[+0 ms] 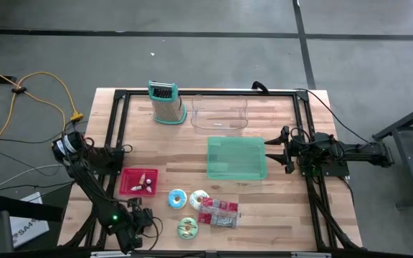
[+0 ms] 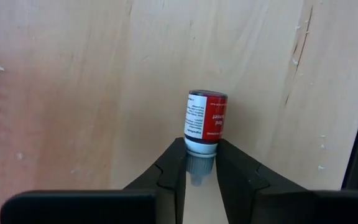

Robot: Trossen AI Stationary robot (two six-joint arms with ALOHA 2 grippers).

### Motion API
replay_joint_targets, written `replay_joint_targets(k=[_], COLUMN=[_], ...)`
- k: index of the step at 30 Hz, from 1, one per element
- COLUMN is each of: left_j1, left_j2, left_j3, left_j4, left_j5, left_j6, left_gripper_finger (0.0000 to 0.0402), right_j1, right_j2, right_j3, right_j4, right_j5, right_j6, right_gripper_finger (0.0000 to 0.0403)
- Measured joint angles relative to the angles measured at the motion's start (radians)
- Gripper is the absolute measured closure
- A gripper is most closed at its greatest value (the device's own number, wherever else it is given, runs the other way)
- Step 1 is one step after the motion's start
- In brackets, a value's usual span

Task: Pick & Place Food Item
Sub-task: Put the red food coloring bottle into the red bin

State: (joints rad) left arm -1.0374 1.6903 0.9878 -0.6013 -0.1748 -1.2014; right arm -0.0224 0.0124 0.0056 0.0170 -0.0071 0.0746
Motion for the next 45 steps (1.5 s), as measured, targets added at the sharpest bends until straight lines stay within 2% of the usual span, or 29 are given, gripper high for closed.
replay_joint_targets(k=[4,13,23,33,40,45], left_j1=[0.000,0.043,0.077,0.111,0.118,0.146], left_j2=[-0.057,-0.264,-0.306,-0.419,-0.515,-0.599], left_j3=[-0.001,0.000,0.000,-0.006,-0.110,-0.213], left_j4=[-0.023,-0.211,-0.305,-0.460,-0.466,-0.407], left_j5=[-0.025,-0.052,-0.065,-0.119,-0.131,-0.114], left_j6=[0.012,0.020,0.061,0.062,0.044,0.039], left_gripper_finger=[0.0339,0.0340,0.0340,0.0340,0.0340,0.0340], right_j1=[0.000,0.000,0.000,0.000,0.000,0.000], right_j2=[0.000,0.000,0.000,0.000,0.000,0.000], right_j3=[0.000,0.000,0.000,0.000,0.000,0.000], right_j4=[0.000,0.000,0.000,0.000,0.000,0.000], right_j5=[0.000,0.000,0.000,0.000,0.000,0.000], right_j6=[0.000,0.000,0.000,0.000,0.000,0.000], right_gripper_finger=[0.0180,0.0180,0.0180,0.0180,0.0180,0.0180])
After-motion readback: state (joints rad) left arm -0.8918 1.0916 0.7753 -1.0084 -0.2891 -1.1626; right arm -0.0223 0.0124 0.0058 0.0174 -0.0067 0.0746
